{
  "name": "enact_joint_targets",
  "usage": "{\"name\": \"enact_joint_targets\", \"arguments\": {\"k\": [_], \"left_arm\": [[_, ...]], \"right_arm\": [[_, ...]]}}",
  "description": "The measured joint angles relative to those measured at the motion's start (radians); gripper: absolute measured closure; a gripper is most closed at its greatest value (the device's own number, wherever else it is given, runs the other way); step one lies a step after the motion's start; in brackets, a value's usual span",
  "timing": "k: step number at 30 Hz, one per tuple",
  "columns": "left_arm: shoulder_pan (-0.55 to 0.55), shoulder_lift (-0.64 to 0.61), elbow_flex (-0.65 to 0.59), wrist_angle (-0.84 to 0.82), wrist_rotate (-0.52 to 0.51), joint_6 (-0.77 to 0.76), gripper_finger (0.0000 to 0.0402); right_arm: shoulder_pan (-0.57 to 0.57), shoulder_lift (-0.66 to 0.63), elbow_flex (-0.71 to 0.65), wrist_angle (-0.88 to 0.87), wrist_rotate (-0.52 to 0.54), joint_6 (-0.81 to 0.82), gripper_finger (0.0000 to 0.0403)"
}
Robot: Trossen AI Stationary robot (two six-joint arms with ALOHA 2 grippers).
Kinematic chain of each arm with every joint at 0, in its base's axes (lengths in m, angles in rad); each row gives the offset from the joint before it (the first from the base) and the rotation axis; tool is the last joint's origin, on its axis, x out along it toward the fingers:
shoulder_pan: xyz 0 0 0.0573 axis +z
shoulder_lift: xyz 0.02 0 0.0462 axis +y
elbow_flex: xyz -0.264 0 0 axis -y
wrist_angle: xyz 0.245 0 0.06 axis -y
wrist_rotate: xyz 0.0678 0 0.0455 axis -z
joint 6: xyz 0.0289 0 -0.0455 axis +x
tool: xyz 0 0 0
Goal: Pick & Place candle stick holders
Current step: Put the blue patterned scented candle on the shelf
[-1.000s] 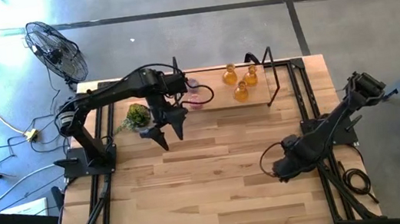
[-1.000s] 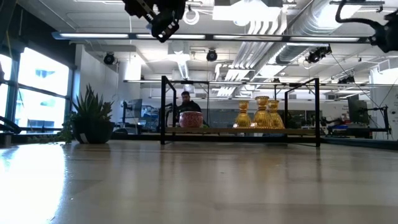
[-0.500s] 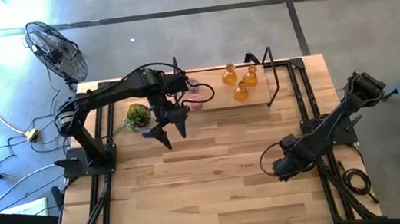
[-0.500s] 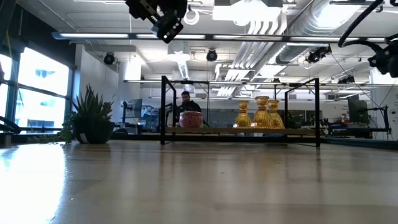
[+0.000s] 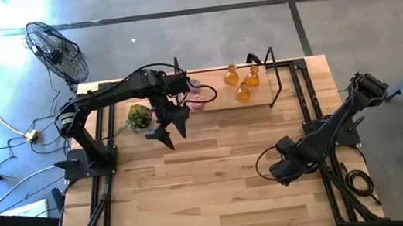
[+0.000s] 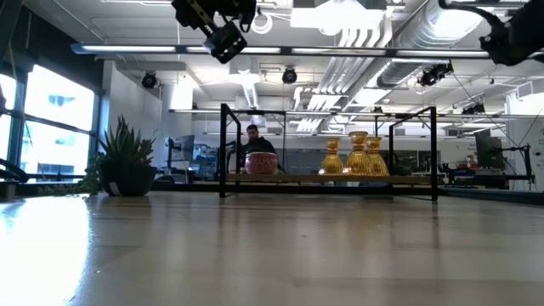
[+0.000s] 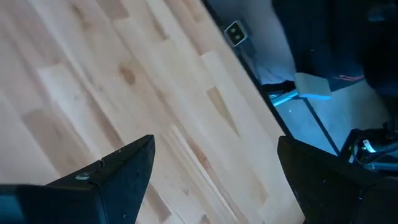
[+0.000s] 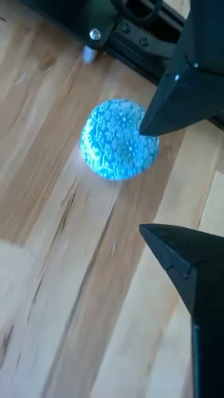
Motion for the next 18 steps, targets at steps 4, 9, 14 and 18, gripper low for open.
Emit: {"name": "enact_joint_targets", "arguments": {"k": [4,9,14,18], "left_arm": [[0.000,0.000,0.000,0.000,-0.070,-0.076,0.0066],[0.000,0.000,0.000,0.001,-0.165,-0.165,0.0066],[0.000,0.000,0.000,0.017,-0.271,-0.186,0.0066],[0.000,0.000,0.000,0.069,-0.358,-0.186,0.0066]], "right_arm": [[0.000,0.000,0.039,-0.038,0.022,0.002,0.0164],[0.000,0.000,0.073,-0.057,0.053,0.003,0.0164],[0.000,0.000,0.095,-0.055,0.090,0.005,0.0164],[0.000,0.000,0.104,-0.049,0.111,0.025,0.0164]]}}
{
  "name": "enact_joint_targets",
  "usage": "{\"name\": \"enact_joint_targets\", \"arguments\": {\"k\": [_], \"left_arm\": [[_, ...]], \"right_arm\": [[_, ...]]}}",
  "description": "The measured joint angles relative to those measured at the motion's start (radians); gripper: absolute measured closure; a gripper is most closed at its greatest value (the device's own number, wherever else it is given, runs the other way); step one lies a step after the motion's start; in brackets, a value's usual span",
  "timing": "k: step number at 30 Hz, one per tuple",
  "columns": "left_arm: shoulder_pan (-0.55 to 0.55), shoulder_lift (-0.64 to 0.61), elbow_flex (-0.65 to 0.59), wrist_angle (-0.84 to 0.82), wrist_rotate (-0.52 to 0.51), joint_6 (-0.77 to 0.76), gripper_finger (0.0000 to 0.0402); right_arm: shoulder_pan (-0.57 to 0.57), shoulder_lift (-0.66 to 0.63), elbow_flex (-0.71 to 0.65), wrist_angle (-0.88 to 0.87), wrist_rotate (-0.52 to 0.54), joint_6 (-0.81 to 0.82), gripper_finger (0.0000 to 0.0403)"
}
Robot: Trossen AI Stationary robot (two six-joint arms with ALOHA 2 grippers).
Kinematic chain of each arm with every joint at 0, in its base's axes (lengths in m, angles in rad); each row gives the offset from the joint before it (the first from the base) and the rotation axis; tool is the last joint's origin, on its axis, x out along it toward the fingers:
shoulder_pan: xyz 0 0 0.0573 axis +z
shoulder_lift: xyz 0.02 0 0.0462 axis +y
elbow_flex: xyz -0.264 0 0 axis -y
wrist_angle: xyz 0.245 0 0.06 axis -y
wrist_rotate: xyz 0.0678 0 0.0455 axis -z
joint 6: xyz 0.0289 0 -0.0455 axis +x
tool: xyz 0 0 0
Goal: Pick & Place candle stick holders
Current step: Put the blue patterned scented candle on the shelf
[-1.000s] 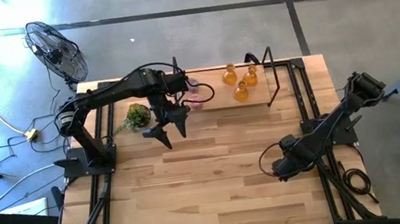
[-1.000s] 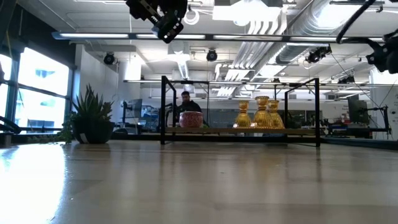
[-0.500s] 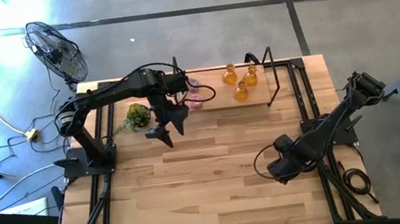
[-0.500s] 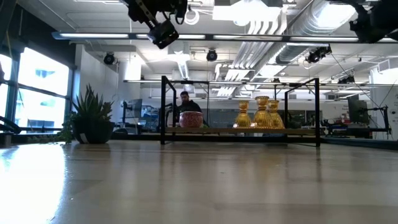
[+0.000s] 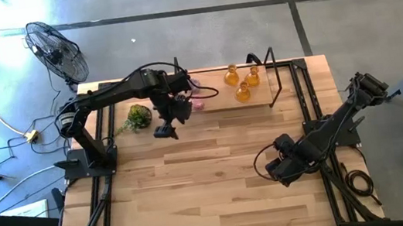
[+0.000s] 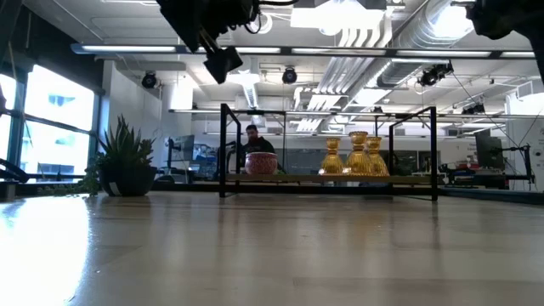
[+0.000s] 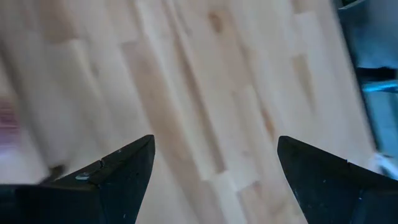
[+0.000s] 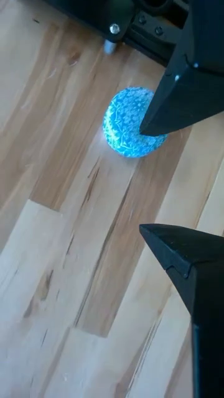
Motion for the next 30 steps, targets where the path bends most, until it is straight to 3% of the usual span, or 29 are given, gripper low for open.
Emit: {"name": "enact_joint_targets", "arguments": {"k": [9,13,16,20,26,30], "left_arm": [[0.000,0.000,0.000,0.212,-0.129,0.000,0.0066],[0.000,0.000,0.000,0.326,-0.143,0.000,0.0066],[0.000,0.000,0.000,0.413,-0.144,0.000,0.0066],[0.000,0.000,0.000,0.520,-0.147,0.000,0.0066],[0.000,0.000,0.000,0.635,-0.147,0.000,0.0066],[0.000,0.000,0.000,0.674,-0.147,0.000,0.0066]], "right_arm": [[0.000,0.000,0.001,0.057,-0.026,0.016,0.0164],[0.010,0.000,-0.001,0.038,-0.009,0.039,0.0164],[0.001,0.000,-0.001,0.089,0.019,-0.042,0.0157],[-0.009,0.000,-0.001,0.096,-0.001,-0.058,0.0120],[-0.008,0.000,-0.001,0.095,-0.030,-0.036,0.0015],[-0.009,0.000,-0.001,0.078,-0.054,-0.003,0.0025]]}}
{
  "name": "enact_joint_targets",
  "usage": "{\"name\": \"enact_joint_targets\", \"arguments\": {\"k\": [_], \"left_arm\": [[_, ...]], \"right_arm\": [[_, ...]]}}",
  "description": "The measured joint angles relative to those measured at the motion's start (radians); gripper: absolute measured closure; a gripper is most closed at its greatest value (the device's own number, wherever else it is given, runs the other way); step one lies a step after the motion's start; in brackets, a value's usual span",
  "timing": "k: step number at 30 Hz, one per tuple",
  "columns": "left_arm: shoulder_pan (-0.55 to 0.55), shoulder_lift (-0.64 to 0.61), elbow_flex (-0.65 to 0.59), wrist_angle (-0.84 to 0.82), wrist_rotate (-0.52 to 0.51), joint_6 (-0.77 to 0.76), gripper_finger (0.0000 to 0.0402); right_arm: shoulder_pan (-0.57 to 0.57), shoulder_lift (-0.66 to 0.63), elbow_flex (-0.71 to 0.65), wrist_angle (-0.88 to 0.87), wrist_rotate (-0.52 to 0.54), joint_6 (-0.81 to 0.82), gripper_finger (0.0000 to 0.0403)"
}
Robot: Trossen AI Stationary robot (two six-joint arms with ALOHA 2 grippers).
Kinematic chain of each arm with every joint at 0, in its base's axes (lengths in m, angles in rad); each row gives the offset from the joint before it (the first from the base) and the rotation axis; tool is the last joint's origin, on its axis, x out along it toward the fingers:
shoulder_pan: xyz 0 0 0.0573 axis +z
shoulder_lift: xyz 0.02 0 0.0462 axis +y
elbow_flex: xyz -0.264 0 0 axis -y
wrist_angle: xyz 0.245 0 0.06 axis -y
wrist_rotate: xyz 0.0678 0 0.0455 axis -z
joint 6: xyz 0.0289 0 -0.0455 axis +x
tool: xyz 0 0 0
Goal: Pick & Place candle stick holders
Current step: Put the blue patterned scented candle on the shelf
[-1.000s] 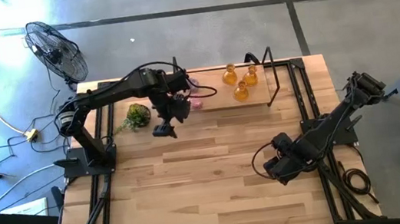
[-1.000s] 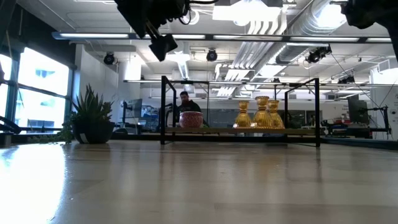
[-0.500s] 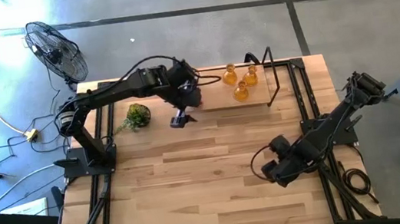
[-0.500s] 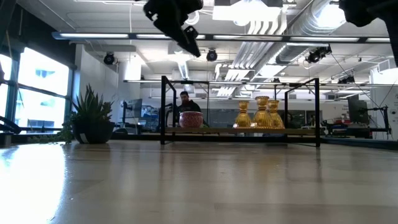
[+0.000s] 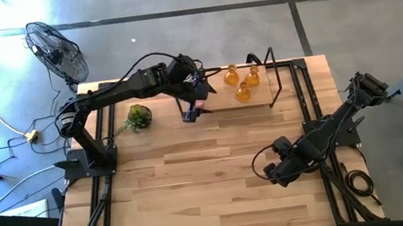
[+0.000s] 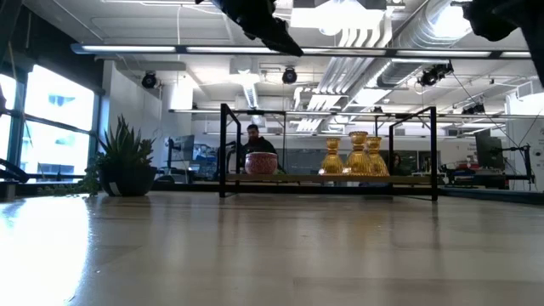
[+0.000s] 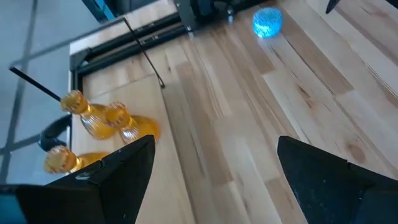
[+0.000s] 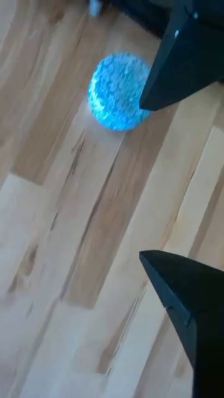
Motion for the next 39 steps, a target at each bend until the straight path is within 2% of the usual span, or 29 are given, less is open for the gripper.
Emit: {"name": "enact_joint_targets", "arguments": {"k": [7,11,16,21,25,29,34,39], "left_arm": [[0.000,0.000,0.000,0.008,0.000,0.000,0.0066],[0.000,0.000,0.000,0.008,0.000,0.000,0.0066],[0.000,0.000,0.000,0.012,0.000,0.000,0.0066],[0.000,0.015,0.003,0.152,-0.049,-0.004,0.0066],[-0.003,0.042,0.002,0.167,0.003,-0.022,0.0066],[-0.008,0.047,0.001,0.043,0.074,-0.264,0.0066],[-0.005,0.059,0.000,-0.039,0.128,-0.302,0.0066],[0.002,0.059,0.001,-0.282,0.143,-0.309,0.0066]], "right_arm": [[0.045,0.000,-0.001,-0.025,-0.026,0.061,0.0033],[0.026,-0.004,-0.001,-0.064,-0.041,0.072,0.0033],[0.001,-0.004,-0.001,-0.100,-0.130,0.112,0.0033],[-0.003,-0.005,-0.001,-0.098,-0.127,0.105,0.0033],[-0.003,-0.005,-0.001,-0.097,-0.115,0.085,0.0033],[0.004,-0.005,-0.001,-0.097,-0.098,0.083,0.0033],[0.020,-0.005,-0.001,-0.102,-0.101,0.113,0.0033],[0.034,-0.005,-0.001,-0.156,-0.109,0.153,0.0033]]}}
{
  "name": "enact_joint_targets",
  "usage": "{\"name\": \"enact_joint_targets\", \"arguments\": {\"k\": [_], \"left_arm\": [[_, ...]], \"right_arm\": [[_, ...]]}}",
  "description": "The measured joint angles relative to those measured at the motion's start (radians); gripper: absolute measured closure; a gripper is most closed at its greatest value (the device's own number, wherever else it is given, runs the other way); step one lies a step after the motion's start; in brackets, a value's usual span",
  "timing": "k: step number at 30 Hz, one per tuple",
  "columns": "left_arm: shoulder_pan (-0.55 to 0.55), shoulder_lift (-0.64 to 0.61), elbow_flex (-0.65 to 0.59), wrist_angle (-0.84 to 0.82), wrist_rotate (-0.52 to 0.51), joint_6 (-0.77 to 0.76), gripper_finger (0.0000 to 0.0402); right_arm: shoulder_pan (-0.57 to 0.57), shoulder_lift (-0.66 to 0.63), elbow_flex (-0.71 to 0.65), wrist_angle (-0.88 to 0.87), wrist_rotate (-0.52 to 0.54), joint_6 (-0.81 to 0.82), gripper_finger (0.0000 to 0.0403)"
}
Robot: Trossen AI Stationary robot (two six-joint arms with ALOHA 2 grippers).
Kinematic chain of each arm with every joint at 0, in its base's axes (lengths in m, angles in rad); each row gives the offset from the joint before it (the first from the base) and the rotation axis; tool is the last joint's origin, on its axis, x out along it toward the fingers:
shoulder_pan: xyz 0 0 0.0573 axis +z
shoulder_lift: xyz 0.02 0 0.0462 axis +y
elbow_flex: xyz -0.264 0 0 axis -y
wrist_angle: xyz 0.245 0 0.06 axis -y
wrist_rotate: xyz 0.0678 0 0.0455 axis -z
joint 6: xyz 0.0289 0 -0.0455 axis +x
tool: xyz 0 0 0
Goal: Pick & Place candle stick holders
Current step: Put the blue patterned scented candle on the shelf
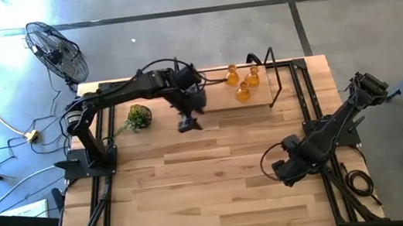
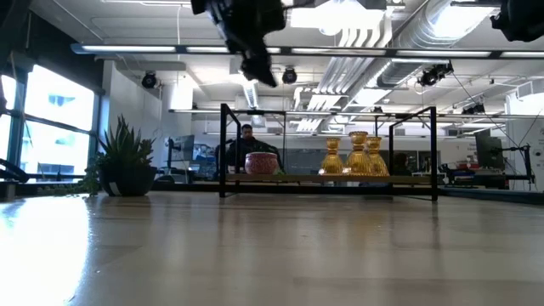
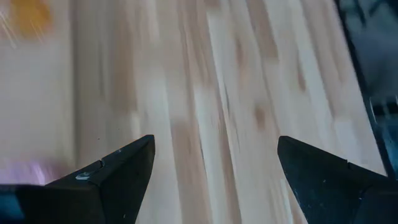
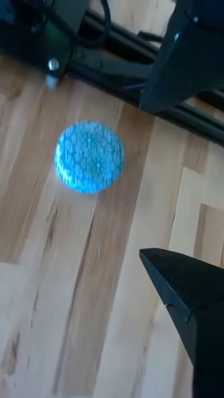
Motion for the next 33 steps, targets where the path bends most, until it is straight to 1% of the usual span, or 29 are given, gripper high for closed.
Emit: {"name": "enact_joint_targets", "arguments": {"k": [2,4,9,11,14,18,24,28,33], "left_arm": [[0.000,0.000,0.000,-0.105,-0.017,0.029,0.0066],[-0.002,0.000,0.000,-0.171,-0.024,0.053,0.0066],[-0.002,0.000,0.000,-0.237,0.027,0.055,0.0066],[-0.002,0.000,0.000,-0.237,0.015,0.055,0.0066],[-0.002,0.000,0.000,-0.236,-0.031,0.052,0.0066],[-0.002,0.000,0.000,-0.232,-0.068,0.048,0.0066],[-0.002,0.000,0.000,-0.222,-0.080,0.048,0.0066],[-0.002,0.000,0.000,-0.195,-0.081,0.047,0.0066],[-0.002,0.000,0.000,-0.108,-0.083,0.047,0.0066]], "right_arm": [[0.004,0.000,0.000,-0.016,0.000,0.011,0.0033],[0.004,0.000,0.000,-0.019,0.003,0.011,0.0033],[0.003,-0.002,-0.014,-0.002,0.007,0.002,0.0033],[0.003,-0.011,-0.054,0.035,-0.022,-0.008,0.0033],[0.004,-0.030,-0.134,0.126,-0.059,-0.024,0.0033],[0.004,-0.069,-0.234,0.223,-0.037,-0.029,0.0033],[0.003,-0.125,-0.373,0.380,-0.037,-0.022,0.0033],[0.003,-0.149,-0.427,0.435,-0.047,-0.001,0.0033],[0.003,-0.147,-0.430,0.450,-0.035,0.003,0.0032]]}}
